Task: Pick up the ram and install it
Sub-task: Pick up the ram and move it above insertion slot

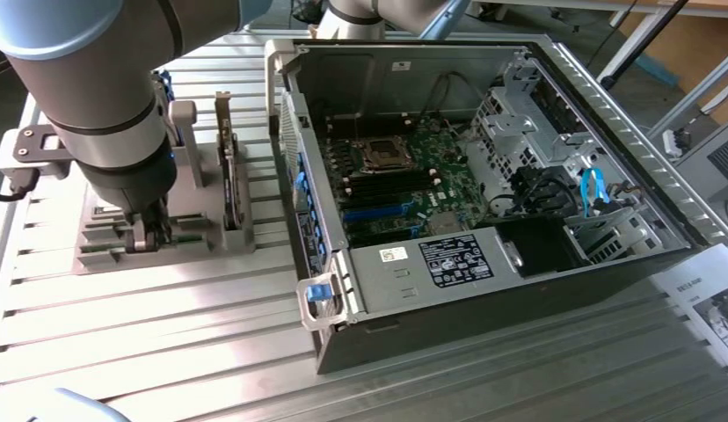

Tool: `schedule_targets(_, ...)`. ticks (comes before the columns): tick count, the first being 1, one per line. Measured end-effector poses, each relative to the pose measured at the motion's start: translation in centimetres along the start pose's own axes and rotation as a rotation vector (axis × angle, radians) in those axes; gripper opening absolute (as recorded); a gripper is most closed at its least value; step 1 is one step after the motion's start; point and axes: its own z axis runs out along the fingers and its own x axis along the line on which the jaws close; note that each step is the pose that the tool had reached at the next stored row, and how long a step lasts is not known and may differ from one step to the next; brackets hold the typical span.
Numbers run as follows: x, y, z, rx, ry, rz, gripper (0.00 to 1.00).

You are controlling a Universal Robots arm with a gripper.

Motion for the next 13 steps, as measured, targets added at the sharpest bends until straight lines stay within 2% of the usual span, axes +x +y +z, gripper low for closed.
schedule_targets(13, -0.1, 0.02, -2.18, -0.0001, 0.0006, 0.0, 0.12)
